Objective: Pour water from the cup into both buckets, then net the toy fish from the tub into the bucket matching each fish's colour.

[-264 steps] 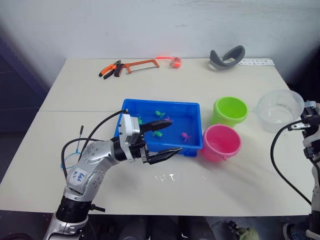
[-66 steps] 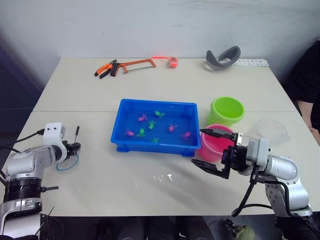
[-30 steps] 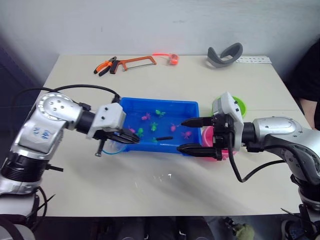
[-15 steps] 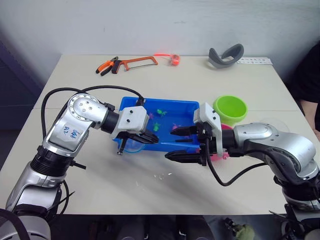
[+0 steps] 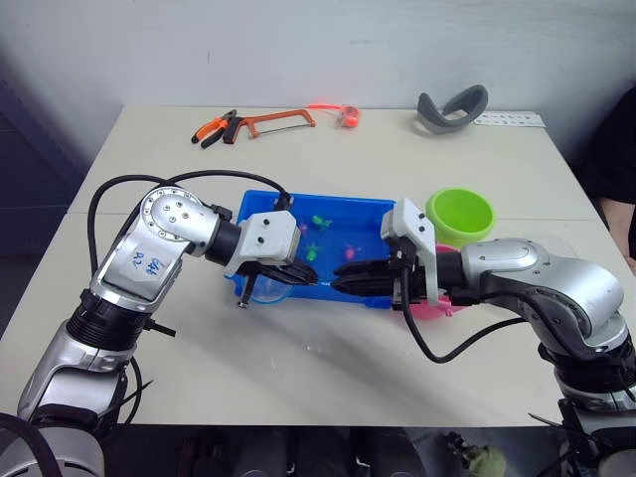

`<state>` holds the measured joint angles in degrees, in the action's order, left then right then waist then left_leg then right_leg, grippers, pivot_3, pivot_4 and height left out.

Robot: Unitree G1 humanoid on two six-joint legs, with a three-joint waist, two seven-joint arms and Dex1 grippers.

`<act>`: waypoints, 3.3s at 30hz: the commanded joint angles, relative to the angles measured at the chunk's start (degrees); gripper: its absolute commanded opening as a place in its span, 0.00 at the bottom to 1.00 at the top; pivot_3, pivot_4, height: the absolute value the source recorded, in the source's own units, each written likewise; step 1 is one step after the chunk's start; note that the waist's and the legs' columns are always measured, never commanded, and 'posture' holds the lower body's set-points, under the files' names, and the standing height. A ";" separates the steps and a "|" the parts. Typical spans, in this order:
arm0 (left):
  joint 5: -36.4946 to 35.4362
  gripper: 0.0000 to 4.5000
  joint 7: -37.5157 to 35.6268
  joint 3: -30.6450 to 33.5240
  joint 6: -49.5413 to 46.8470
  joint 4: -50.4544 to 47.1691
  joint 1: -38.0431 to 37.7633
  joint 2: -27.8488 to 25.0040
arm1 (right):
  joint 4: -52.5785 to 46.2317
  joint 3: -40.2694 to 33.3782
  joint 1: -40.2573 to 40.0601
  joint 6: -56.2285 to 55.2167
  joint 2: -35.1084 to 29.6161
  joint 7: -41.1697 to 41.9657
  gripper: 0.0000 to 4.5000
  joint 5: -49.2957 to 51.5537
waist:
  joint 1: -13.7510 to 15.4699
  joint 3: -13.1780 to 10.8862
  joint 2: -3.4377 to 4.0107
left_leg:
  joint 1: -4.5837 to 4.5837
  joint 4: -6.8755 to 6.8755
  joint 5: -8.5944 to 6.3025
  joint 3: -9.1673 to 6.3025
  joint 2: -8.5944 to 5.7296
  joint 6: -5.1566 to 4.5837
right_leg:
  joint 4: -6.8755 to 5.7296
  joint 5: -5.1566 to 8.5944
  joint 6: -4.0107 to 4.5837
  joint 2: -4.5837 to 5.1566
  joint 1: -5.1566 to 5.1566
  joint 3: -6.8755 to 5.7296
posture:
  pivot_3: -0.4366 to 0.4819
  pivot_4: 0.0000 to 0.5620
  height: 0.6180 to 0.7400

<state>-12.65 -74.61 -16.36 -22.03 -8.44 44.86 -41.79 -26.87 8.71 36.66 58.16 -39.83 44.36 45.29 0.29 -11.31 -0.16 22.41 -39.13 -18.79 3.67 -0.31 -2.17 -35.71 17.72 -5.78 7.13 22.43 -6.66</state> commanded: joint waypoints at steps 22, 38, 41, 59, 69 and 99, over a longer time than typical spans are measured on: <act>-17.62 0.98 0.80 35.08 4.98 12.65 -13.05 -5.30 | 3.43 -6.44 -2.33 -17.94 -11.87 12.37 0.00 -11.17 | -0.29 0.00 0.00 | -0.09 0.03 0.01 0.16 -0.01 0.01 | -0.07 0.00 0.00 0.08 0.05 -0.31 | 0.48 0.27 1.00; -24.35 0.98 14.04 33.68 0.27 -6.07 -31.28 4.88 | 28.24 0.94 6.01 -60.55 -12.87 14.09 0.00 -43.49 | -0.39 -0.01 -0.03 | -0.10 -0.05 0.03 0.14 -0.01 0.03 | -0.10 -0.04 -0.06 0.31 0.01 0.14 | 0.48 0.27 1.00; -25.28 0.98 14.79 32.35 -1.22 -7.12 -31.46 5.31 | 33.42 3.07 8.69 -67.34 -12.70 14.57 0.00 -48.42 | -0.47 -0.01 -0.03 | -0.10 -0.05 0.03 0.15 0.00 0.04 | -0.11 -0.04 -0.06 0.29 0.03 0.16 | 0.48 0.27 1.00; -24.19 0.98 16.29 26.41 1.02 -5.90 -30.48 9.47 | 39.63 9.63 15.43 -69.67 -11.06 18.34 0.00 -63.10 | -0.44 -0.01 -0.03 | -0.10 -0.05 0.04 0.15 0.00 0.05 | -0.10 -0.04 -0.06 0.28 0.02 0.16 | 0.48 0.27 1.00; -22.62 0.98 14.22 23.02 3.66 -3.23 -29.12 10.27 | 37.44 13.34 18.63 -66.74 -9.37 22.21 0.00 -69.77 | -0.39 -0.01 -0.03 | -0.10 -0.05 0.05 0.14 0.00 0.06 | -0.10 -0.04 -0.06 0.26 0.02 0.14 | 0.48 0.27 1.00; -20.01 0.98 5.30 22.08 5.09 6.05 -18.12 3.12 | 28.17 15.26 20.00 -58.90 -9.88 42.29 0.00 -68.62 | -0.29 -0.01 -0.03 | -0.06 -0.07 0.05 0.11 -0.03 0.05 | -0.11 -0.04 -0.06 0.01 0.03 0.01 | 0.48 0.27 1.00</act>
<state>-32.76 -69.50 5.52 -17.53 -1.21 26.42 -38.73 2.89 24.63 56.87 -1.84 -48.54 84.70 -23.66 0.01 -11.33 -0.19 22.35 -39.20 -18.74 3.78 -0.34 -2.12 -35.82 17.68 -5.84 7.14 22.45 -6.65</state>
